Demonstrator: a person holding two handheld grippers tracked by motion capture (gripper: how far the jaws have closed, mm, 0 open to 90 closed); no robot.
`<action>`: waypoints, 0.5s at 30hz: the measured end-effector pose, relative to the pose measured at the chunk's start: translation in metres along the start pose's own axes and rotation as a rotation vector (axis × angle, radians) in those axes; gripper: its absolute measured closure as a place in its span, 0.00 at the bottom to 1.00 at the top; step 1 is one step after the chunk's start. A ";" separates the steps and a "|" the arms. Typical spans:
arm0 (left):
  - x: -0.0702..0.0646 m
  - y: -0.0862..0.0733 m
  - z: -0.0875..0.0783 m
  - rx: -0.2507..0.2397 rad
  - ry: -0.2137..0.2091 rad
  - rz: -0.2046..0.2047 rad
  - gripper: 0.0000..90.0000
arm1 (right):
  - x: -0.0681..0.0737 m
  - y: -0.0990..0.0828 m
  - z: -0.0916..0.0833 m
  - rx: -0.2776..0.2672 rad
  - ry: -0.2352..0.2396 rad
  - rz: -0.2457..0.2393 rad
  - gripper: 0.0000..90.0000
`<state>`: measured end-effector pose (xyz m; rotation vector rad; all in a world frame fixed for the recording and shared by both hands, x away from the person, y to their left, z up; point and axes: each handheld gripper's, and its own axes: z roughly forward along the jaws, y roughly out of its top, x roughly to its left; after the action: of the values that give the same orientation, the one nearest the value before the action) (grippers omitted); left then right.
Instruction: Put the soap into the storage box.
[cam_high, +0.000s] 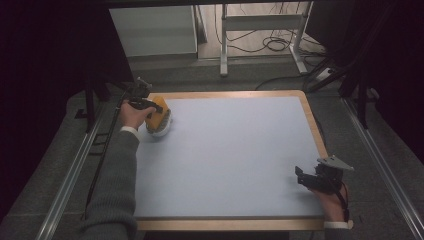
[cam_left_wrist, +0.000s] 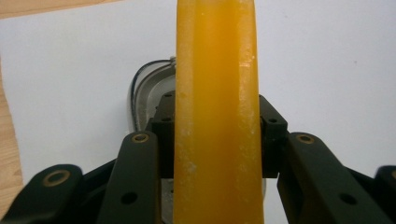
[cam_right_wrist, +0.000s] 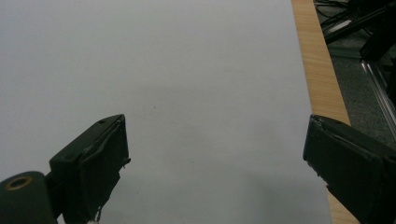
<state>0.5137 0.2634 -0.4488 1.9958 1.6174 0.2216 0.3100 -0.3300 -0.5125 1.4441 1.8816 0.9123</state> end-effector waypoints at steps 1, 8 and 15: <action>0.001 0.000 0.001 0.003 0.000 -0.003 0.67 | 0.000 0.000 0.000 0.001 0.000 -0.002 0.07; 0.007 -0.010 0.014 0.020 -0.001 -0.033 0.67 | 0.001 0.000 0.001 0.001 0.001 -0.007 0.07; 0.009 -0.010 0.000 -0.047 0.022 -0.036 0.45 | 0.002 0.000 0.001 0.001 0.002 -0.011 0.07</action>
<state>0.5072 0.2733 -0.4562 1.9336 1.6451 0.2665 0.3101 -0.3278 -0.5130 1.4326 1.8895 0.9082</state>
